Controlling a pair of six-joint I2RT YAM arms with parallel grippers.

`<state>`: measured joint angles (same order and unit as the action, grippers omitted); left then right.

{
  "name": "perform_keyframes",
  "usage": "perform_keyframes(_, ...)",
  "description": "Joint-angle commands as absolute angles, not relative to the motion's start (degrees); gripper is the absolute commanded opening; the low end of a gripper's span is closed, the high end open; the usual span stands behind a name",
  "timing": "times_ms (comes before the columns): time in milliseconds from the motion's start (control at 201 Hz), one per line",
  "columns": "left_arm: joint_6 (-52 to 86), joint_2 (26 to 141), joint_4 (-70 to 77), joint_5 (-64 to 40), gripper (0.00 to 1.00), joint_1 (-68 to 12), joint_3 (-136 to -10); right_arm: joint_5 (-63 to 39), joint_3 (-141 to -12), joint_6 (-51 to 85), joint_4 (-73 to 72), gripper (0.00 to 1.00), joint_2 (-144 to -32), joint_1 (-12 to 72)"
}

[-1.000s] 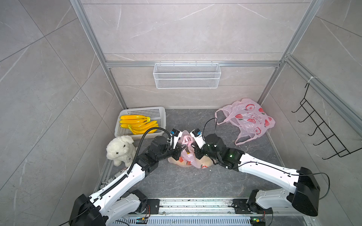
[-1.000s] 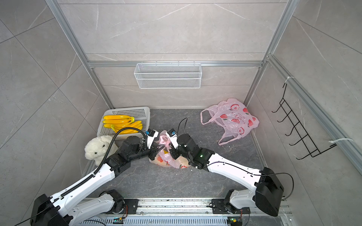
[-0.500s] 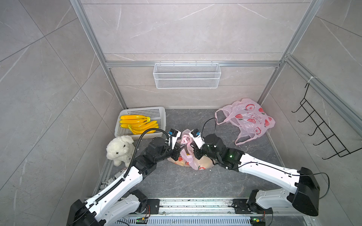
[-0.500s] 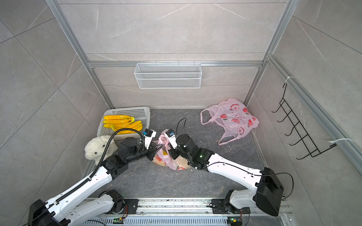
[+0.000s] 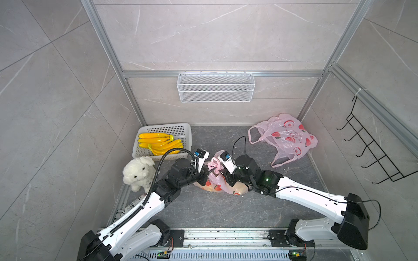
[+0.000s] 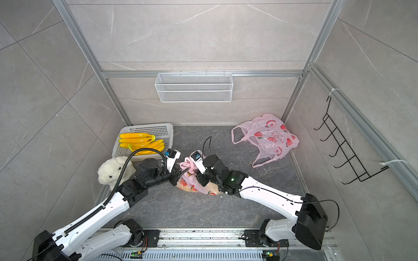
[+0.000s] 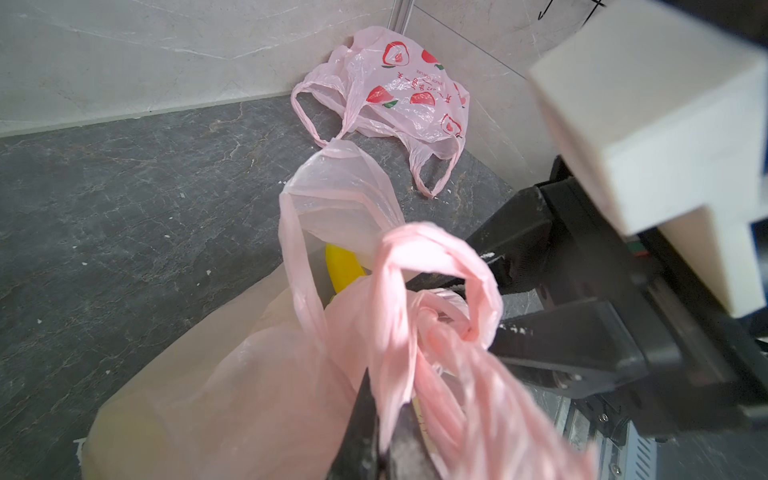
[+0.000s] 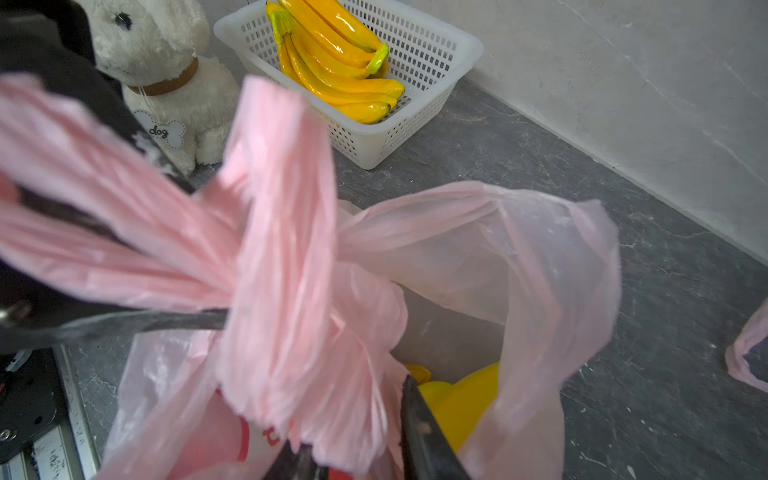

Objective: Place the banana into a plastic bag & tie a knot
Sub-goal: Cross the plastic bag at the center of the board.

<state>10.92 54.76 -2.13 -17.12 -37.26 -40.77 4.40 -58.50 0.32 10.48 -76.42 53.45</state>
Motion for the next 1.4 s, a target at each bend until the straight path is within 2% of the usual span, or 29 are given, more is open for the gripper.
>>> perform_keyframes(0, 10.61, 55.18, -0.64, -20.45, 0.0, -37.55, -42.45, 3.72, -60.71, -0.35, 11.56, 0.33, -74.97, 53.35)
perform_keyframes(294, 10.3, 56.6, -1.7, -20.98, 0.0, -38.16, -43.15, 0.48, -62.4, -0.52, 12.02, 0.41, -76.84, 53.35)
perform_keyframes(378, 10.21, 56.6, -1.61, -20.79, 0.0, -38.4, -43.33, 0.4, -62.66, -0.63, 12.55, 0.31, -77.48, 53.35)
perform_keyframes(503, 10.35, 55.93, -1.33, -20.07, 0.0, -38.5, -43.16, 1.0, -62.49, -1.27, 13.38, 0.3, -78.03, 53.33)
perform_keyframes(662, 10.74, 54.21, -1.14, -18.04, 0.0, -38.5, -42.74, 4.63, -61.34, -1.58, 13.49, 0.08, -77.5, 53.35)
perform_keyframes(771, 11.05, 52.68, -0.64, -17.33, 0.0, -38.52, -42.02, 10.83, -60.48, -2.01, 12.69, 0.0, -76.17, 53.34)
perform_keyframes(1120, 12.45, 53.18, -1.12, -19.99, 0.0, -38.5, -42.65, 23.08, -58.68, -1.86, 5.13, 0.0, -73.97, 54.12)
perform_keyframes(1398, 15.91, 54.33, 2.17, -22.64, 0.0, -38.58, -43.3, 22.06, -57.23, -1.44, 2.46, 0.0, -74.73, 55.26)
